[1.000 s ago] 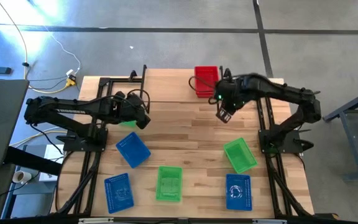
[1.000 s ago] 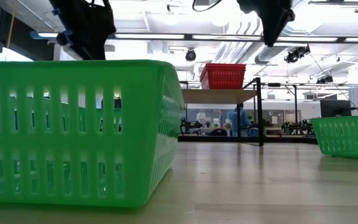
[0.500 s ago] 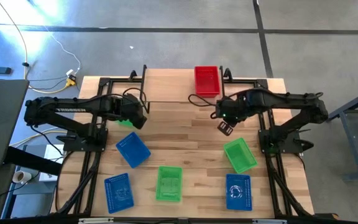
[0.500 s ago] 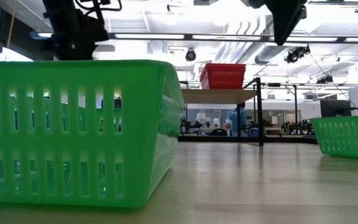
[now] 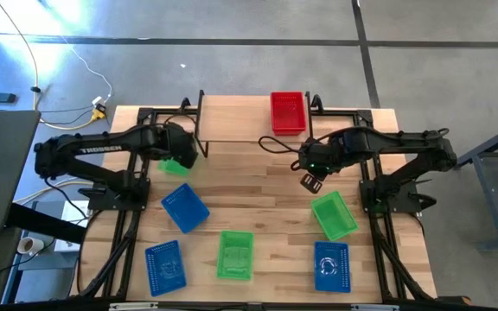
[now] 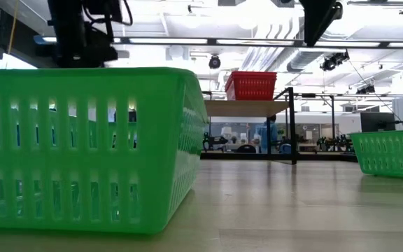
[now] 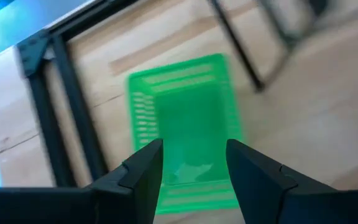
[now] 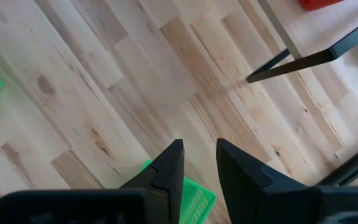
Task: Stack baskets on shelf by color
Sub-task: Stack the top left green basket on the top of the right green basket
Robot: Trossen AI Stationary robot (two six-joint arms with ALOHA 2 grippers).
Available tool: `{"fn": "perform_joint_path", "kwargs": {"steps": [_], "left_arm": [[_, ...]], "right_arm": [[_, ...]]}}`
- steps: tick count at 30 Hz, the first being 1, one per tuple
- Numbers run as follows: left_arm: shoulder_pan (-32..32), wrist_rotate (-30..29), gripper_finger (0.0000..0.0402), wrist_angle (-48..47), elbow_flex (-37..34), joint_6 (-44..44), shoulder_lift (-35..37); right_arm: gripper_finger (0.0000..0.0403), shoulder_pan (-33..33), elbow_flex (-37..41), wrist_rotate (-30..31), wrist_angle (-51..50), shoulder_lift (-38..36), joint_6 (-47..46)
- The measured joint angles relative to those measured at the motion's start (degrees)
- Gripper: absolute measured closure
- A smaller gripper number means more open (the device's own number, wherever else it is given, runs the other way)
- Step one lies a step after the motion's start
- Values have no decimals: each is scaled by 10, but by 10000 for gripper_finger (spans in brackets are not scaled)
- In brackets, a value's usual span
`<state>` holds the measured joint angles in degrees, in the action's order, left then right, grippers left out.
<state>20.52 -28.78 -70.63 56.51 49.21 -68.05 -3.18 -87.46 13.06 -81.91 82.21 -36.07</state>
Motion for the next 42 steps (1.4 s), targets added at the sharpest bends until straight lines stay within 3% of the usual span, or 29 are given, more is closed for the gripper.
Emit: {"fn": "perform_joint_path", "kwargs": {"steps": [10, 18, 24, 42], "left_arm": [[97, -2, 234, -34, -2, -83, 0], [151, 22, 234, -5, -78, -86, 0], [173, 66, 234, 63, -120, -106, 0], [201, 106, 234, 143, -208, -120, 0]], "right_arm": [[318, 0, 0, 3, 1, 0, 20], [318, 0, 0, 4, 4, 0, 20], [318, 0, 0, 4, 13, 1, 20], [318, 0, 0, 0, 21, 1, 20]]}}
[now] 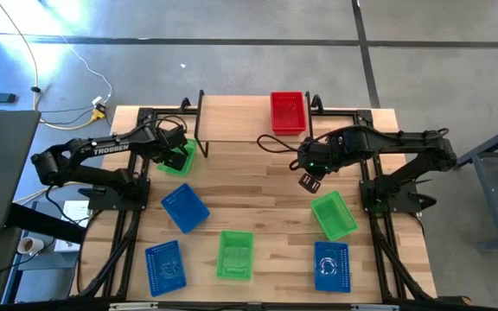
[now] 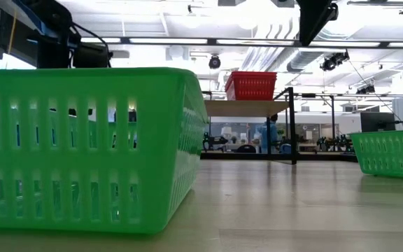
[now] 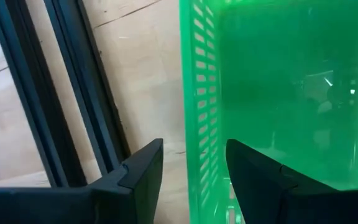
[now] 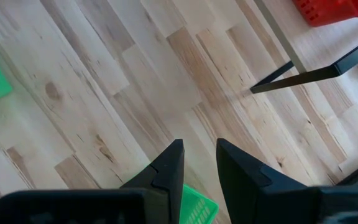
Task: Stack baskets on shelf by color
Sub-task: Stack the top left green basket on the top of the right green basket
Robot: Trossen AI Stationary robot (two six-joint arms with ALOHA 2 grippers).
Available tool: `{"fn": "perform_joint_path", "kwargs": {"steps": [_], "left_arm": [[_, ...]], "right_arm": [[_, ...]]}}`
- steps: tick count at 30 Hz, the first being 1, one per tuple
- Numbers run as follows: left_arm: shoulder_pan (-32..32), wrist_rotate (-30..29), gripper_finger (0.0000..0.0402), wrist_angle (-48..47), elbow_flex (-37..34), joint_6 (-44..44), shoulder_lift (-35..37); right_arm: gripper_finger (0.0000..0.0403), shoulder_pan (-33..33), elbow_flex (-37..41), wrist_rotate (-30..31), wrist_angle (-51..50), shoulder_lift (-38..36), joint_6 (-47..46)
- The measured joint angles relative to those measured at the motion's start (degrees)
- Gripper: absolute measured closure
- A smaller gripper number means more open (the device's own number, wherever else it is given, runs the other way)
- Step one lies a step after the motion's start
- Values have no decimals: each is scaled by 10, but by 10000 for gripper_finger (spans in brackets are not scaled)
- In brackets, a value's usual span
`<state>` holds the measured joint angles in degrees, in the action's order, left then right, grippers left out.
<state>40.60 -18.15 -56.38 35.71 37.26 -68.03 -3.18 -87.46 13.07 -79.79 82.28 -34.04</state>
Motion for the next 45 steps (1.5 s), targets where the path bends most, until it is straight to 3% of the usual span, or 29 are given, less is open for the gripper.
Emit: {"fn": "perform_joint_path", "kwargs": {"steps": [6, 15, 20, 27, 33, 45], "left_arm": [[7, -1, 246, 3, -6, 0, 0], [22, 8, 348, 10, -6, -25, 0], [25, -21, 390, 11, -5, -34, 0], [25, -73, 396, 7, -5, -5, 0], [24, -79, 399, 6, -5, 24, 13], [24, -81, 401, 7, -5, 39, 143]], "right_arm": [[318, 0, 0, -8, 2, 0, 0], [318, 0, 0, -18, 10, 0, 0], [318, 0, 0, -19, 12, 0, 0], [318, 0, 0, -20, 13, 0, 0], [318, 0, 0, -20, 14, 0, 0], [318, 0, 0, -11, 20, 0, 20]]}}
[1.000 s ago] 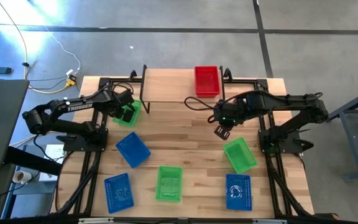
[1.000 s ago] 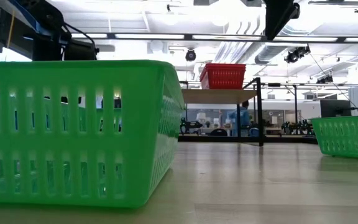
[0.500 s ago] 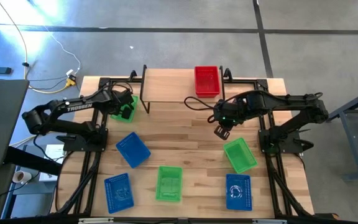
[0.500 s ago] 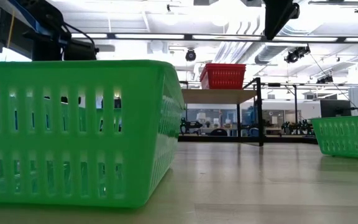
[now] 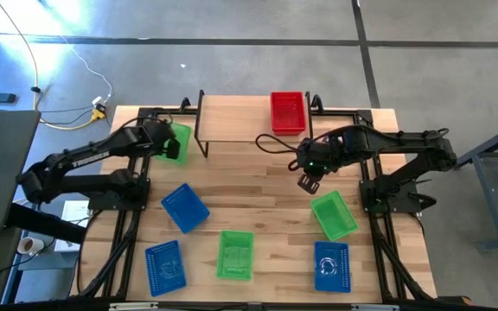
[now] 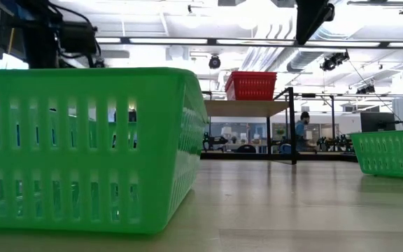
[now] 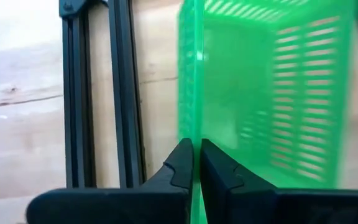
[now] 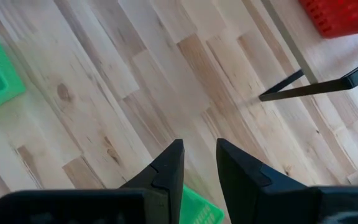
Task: Stack baskets on shelf by color
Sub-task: Stack the top left green basket on the top of the right green basket
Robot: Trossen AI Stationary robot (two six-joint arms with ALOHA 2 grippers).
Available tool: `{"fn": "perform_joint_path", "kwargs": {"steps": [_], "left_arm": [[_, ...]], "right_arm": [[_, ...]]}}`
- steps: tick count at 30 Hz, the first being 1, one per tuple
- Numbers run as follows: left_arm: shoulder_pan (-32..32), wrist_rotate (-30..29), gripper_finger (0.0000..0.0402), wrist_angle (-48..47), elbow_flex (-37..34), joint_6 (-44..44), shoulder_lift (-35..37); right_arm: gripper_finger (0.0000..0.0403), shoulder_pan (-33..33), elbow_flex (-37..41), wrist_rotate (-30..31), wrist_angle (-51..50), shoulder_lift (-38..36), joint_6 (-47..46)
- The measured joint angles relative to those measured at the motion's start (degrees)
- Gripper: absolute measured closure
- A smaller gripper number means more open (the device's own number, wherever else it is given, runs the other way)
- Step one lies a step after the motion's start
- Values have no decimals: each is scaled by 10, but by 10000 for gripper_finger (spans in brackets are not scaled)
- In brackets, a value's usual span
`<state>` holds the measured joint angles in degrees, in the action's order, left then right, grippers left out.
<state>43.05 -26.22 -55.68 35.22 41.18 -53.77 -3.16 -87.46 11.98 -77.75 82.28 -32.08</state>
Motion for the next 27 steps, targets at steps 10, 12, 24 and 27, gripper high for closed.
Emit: {"fn": "perform_joint_path", "kwargs": {"steps": [10, 12, 24, 27], "left_arm": [[0, 0, 401, 0, 0, -23, 80], [0, 0, 401, 1, 0, -23, 88], [-28, -39, 401, 3, 73, -25, 114], [-46, -55, 401, 2, 104, -30, 116]], "right_arm": [[318, 0, 0, -1, 26, 0, 2], [318, 0, 0, -2, 27, 0, 2], [318, 0, 0, -3, 27, 0, 0], [318, 0, 0, -3, 27, 0, 0]]}}
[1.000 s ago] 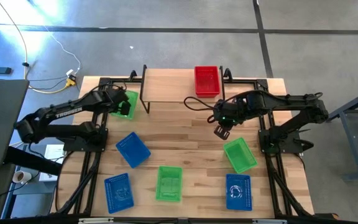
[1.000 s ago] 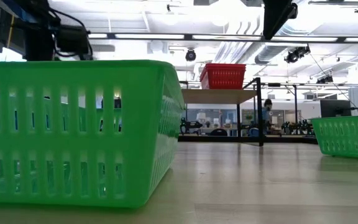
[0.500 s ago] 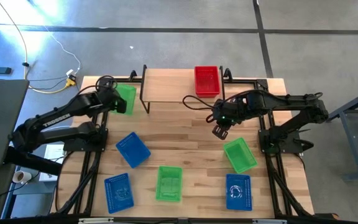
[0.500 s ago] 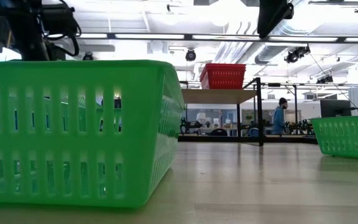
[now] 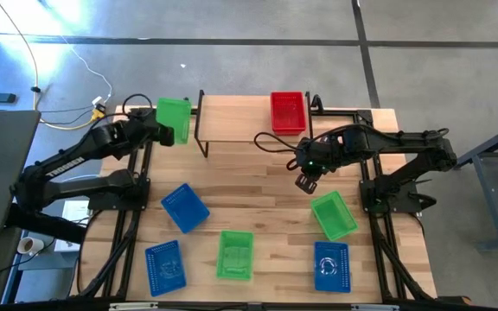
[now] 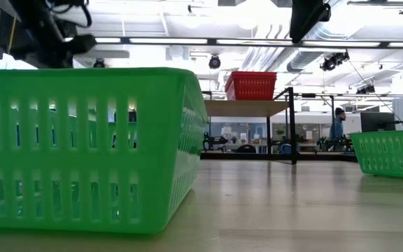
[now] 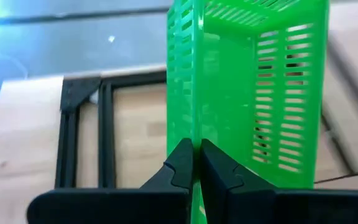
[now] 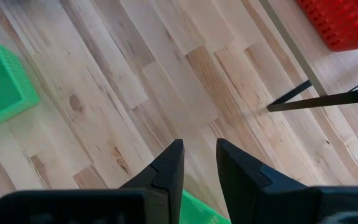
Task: Stack baskets on shelf by color
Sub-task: Stack the top left green basket on the top of the right green basket
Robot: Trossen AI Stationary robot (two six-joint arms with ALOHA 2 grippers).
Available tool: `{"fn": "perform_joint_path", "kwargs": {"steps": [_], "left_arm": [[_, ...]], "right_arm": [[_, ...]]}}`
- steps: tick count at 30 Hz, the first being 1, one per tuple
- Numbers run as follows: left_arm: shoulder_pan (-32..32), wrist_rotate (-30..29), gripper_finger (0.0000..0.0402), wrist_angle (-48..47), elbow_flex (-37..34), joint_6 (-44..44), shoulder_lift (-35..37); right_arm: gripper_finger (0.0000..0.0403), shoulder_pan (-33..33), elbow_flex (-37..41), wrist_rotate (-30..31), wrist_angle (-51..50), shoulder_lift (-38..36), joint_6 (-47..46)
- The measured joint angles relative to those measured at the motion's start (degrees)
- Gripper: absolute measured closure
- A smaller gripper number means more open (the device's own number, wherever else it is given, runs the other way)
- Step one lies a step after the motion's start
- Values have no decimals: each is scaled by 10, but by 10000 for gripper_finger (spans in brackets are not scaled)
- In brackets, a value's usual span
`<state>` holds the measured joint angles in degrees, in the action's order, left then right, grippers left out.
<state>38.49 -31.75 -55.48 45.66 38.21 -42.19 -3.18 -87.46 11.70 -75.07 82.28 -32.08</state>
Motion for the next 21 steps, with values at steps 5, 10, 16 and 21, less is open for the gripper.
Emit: {"fn": "perform_joint_path", "kwargs": {"steps": [5, 10, 16, 21], "left_arm": [[-24, -26, 401, 0, 47, -18, 0], [-48, -44, 401, 0, 85, -30, 0], [-81, -50, 401, 36, 102, -56, 0], [-119, -47, 401, 89, 102, -71, -5]], "right_arm": [[318, 0, 0, 0, 0, 0, -5], [318, 0, 0, 0, 7, 0, -5], [318, 0, 0, 1, 29, 0, -5], [318, 0, 0, 1, 49, 0, -5]]}}
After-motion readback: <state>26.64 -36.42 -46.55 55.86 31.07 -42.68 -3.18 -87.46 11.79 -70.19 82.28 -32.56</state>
